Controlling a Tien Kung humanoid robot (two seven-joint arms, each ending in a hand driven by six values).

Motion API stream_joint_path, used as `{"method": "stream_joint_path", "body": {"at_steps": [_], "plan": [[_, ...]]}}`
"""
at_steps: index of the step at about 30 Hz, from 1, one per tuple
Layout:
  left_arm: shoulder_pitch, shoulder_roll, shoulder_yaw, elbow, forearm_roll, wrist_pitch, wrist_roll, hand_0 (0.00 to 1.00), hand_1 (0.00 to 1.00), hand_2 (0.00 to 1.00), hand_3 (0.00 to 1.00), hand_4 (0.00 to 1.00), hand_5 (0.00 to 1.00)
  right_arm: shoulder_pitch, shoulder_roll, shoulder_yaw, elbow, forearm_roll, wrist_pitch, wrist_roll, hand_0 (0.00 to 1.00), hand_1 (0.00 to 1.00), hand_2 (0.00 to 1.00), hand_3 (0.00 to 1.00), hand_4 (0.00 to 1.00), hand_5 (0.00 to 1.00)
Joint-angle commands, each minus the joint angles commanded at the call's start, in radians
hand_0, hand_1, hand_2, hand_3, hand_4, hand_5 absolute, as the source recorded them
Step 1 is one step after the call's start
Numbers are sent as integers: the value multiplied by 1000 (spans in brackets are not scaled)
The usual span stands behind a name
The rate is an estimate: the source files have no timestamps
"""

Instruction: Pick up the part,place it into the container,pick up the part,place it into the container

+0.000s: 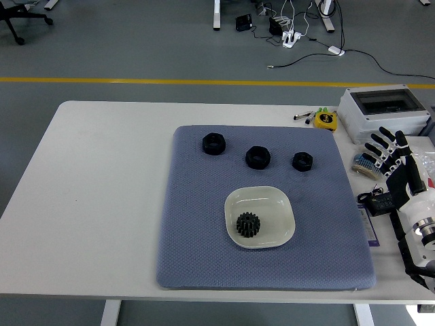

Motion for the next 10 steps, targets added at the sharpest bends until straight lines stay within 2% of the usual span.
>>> {"method": "stream_joint_path", "body": {"at_steps": [10], "plan": [[-5,-1,8,1,-15,3,-4,705,645,715,618,716,682,0,1,11,0,-8,-13,11,795,788,836,875,998,852]]}}
